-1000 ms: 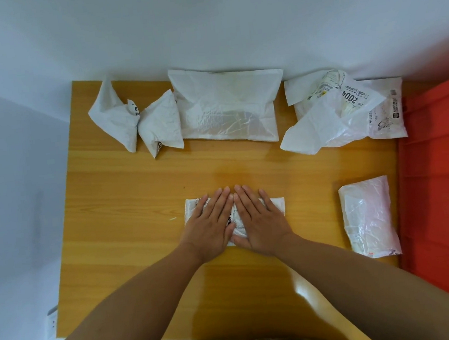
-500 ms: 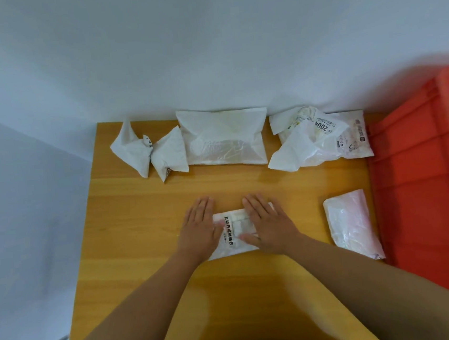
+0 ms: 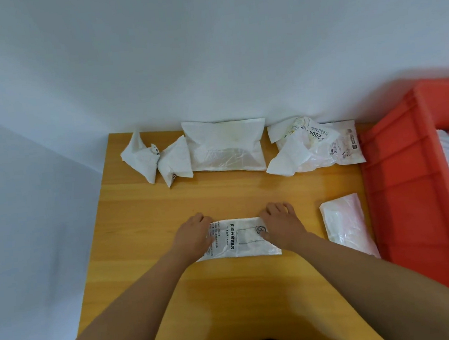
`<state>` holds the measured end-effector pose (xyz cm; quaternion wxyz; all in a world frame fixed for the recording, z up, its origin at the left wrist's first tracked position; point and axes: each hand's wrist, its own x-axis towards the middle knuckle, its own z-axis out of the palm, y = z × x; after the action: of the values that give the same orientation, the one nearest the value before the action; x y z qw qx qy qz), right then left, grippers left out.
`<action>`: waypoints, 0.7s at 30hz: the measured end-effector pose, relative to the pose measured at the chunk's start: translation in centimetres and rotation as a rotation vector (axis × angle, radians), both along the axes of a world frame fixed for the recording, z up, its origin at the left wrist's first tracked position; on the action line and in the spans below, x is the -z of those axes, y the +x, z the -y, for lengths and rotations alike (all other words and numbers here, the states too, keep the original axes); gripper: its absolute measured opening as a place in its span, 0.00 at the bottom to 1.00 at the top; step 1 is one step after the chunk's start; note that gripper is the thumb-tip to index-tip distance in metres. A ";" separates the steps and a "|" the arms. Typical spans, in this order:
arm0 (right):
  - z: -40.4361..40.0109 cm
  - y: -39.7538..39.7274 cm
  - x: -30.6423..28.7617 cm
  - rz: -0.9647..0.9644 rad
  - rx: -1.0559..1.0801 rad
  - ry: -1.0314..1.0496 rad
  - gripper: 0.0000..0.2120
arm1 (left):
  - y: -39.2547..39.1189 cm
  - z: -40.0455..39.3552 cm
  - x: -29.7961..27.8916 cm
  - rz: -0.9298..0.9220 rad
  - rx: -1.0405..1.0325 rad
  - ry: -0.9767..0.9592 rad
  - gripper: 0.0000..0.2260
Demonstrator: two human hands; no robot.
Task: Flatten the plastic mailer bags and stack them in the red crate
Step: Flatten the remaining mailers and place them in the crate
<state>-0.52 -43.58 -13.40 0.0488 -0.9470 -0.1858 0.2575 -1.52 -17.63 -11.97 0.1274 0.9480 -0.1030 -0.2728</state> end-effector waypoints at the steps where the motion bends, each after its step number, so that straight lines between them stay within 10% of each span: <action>1: 0.1 0.3 -0.2 0.100 -0.016 0.020 0.19 | 0.4 -0.1 -0.6 0.062 -0.010 -0.024 0.16; 7: -0.3 2.6 -3.6 0.637 -0.194 0.083 0.08 | 1.3 -1.3 -2.1 0.616 0.018 0.061 0.10; 17: 0.7 -3.3 0.4 -0.069 -0.244 -0.128 0.24 | -5.4 0.0 3.1 0.258 0.105 0.069 0.22; 21: 0.5 -3.4 1.1 -0.044 -0.222 -0.049 0.23 | -5.6 -0.2 2.9 0.312 0.031 0.038 0.19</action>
<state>-3.88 -44.11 -14.54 0.0010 -0.9156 -0.2823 0.2863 -7.14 -17.47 -14.84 0.0875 0.9795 -0.1311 -0.1259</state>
